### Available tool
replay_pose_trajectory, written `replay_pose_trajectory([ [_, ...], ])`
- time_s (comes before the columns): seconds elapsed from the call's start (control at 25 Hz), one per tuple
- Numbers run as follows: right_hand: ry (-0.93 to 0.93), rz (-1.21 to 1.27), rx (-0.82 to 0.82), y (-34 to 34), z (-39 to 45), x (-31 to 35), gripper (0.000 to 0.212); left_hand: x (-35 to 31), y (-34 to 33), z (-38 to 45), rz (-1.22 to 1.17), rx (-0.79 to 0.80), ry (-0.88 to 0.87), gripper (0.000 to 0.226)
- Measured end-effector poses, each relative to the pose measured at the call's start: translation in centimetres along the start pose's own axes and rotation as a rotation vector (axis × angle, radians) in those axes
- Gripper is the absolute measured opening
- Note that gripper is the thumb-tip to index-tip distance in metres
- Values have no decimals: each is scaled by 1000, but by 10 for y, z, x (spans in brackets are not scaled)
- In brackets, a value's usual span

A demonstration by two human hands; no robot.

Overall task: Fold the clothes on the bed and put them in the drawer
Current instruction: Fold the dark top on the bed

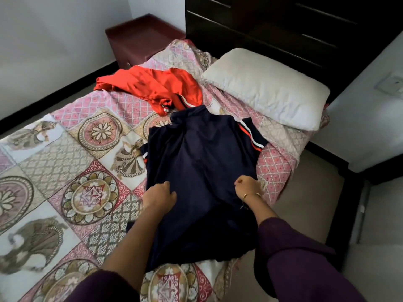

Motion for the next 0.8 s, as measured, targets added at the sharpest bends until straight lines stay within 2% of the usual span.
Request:
replay_pose_trajectory([
  [0.24,52,78,-55,15,110,42,29,-21,22,115,-137,-80,46,24],
  [0.36,7,51,-130,25,171,45,43,-24,27,178,-45,-140,86,31],
  [0.48,-68,13,-205,31,218,41,51,2,28,221,-47,-288,247,46],
  [0.56,-107,-6,-261,37,242,35,55,33,22,233,-263,-338,479,49],
  [0.64,-135,-58,-284,45,258,30,57,59,11,234,-472,-257,678,54],
  [0.68,-148,-90,-278,47,267,29,54,65,5,238,-498,-177,718,58],
  [0.76,-126,-47,-319,51,277,33,39,68,-3,247,-515,-65,712,65],
  [0.8,-109,52,-373,55,279,35,36,68,-3,248,-559,-75,708,61],
])
Point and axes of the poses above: each hand's wrist, its own z-axis towards the middle knuckle, its own y-axis out of the back of the hand, x = y × z, the point moved 6 cm from there along z, towards the middle knuckle, and after that the axes turned 6 degrees about z, right-handed, at the moved point
